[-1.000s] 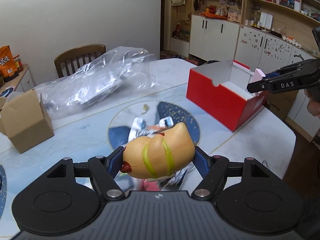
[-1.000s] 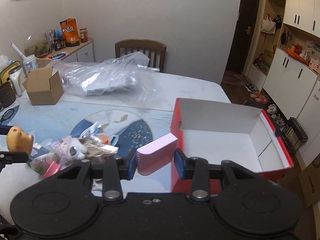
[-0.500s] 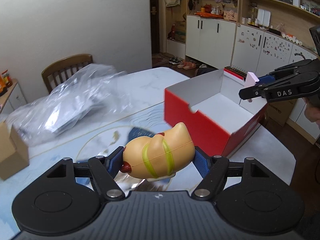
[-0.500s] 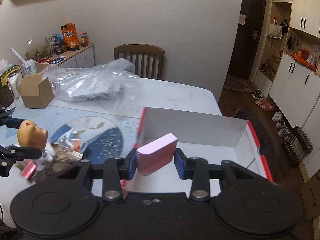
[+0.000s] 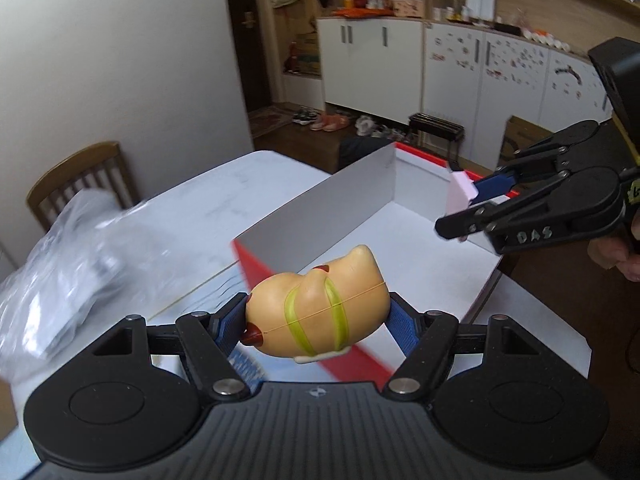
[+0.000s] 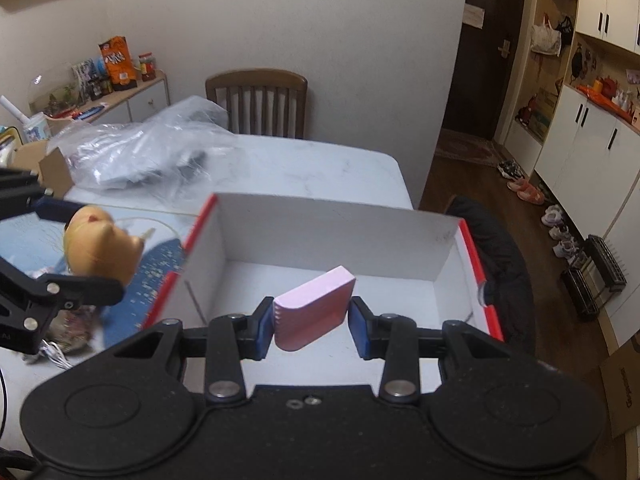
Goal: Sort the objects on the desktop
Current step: 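Carry the chick toy and pink pad into the red shoebox with both tools, then open the left tool to drop the chick toy while the right tool releases the pad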
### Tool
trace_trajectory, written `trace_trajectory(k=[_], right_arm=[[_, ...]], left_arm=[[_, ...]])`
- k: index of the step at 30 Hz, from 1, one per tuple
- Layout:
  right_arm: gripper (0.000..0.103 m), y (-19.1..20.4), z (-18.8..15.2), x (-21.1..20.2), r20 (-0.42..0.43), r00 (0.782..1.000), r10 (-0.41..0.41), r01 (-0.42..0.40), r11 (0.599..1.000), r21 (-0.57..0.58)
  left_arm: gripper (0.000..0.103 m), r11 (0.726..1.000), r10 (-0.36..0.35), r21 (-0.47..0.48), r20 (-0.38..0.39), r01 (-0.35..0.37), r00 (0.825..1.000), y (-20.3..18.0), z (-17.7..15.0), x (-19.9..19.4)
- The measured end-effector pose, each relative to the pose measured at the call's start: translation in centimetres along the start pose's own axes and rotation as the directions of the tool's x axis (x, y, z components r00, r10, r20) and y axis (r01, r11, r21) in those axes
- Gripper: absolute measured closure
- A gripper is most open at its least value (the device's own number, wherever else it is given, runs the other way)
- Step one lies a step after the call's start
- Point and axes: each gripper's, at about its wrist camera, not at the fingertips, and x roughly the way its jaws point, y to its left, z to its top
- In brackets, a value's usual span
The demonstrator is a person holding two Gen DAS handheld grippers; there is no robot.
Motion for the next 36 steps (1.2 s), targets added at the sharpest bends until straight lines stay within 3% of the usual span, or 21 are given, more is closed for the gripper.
trace_trajectory(k=[11,18,29,36], right_arm=[[0.065,-3.8,-0.7,3.7,-0.115,0.993,-0.009,0.006,1.0,-0.027],[0.065,-4.4,-0.7,6.9,-0.219,0.976,-0.001,-0.021,0.995,-0.096],[0.065,-4.5,-0.7,11.3,-0.349,0.937,0.007,-0.057,0.989,-0.133],[0.065,-4.7,-1.1,12.7,-0.442,0.896,0.031,-0.097,0.987,-0.128]], left_arm=[[0.03,0.989,-0.062,0.126,-0.106,0.076,0.992,-2.9,2.9,7.4],[0.03,0.982,-0.054,0.169,-0.192,0.088,0.98,-3.6,3.3,11.4],[0.03,0.985,-0.082,0.117,-0.351,0.13,0.933,-2.7,3.5,16.6],[0.03,0.981,-0.083,0.123,-0.423,0.148,0.902,-2.9,3.4,18.1]])
